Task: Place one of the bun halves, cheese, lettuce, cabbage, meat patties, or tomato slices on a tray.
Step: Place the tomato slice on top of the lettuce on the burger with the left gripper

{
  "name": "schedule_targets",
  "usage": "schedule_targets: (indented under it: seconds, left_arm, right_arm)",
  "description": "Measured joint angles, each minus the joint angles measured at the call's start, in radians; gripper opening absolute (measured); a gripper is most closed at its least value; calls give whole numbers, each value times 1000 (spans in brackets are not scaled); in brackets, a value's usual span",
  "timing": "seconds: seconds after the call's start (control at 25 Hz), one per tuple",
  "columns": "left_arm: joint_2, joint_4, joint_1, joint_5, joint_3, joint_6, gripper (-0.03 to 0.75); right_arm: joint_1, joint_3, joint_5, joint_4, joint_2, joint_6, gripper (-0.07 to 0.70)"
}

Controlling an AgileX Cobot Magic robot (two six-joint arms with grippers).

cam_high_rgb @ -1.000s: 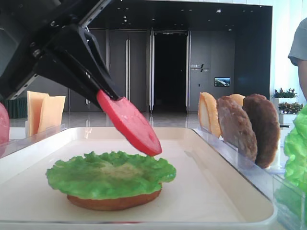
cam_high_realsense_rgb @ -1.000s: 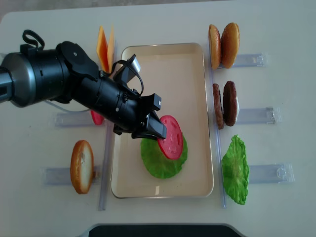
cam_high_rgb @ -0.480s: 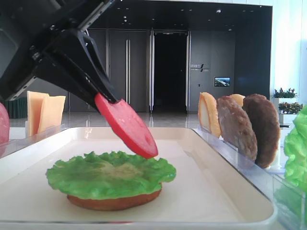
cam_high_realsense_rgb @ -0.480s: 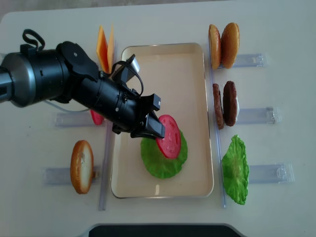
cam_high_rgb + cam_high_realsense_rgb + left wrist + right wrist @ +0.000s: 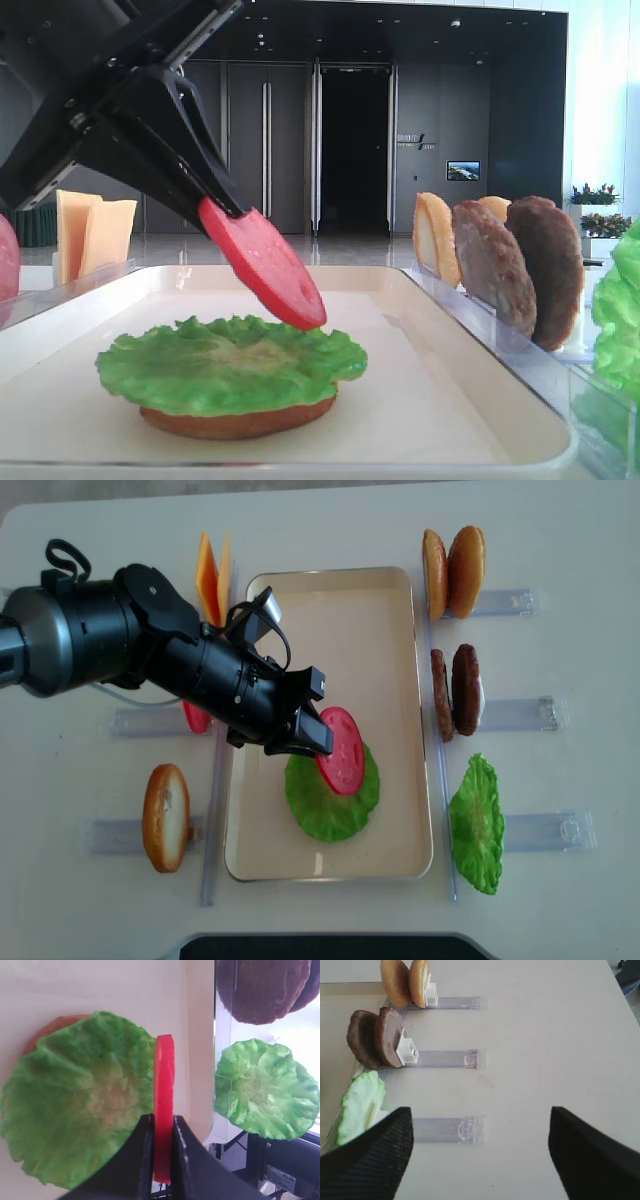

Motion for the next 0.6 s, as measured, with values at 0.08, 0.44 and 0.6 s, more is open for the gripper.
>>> schedule_targets:
  seconds: [0.08,0.44,0.6]
  left_arm:
    - [0,0,0,0,0,0,48]
    - [0,1,0,0,0,0,48]
    - [0,2,0,0,0,0,48]
  right_arm:
    - [0,0,0,0,0,0,531]
    - [0,0,0,0,0,0,531]
    - [0,0,0,0,0,0,531]
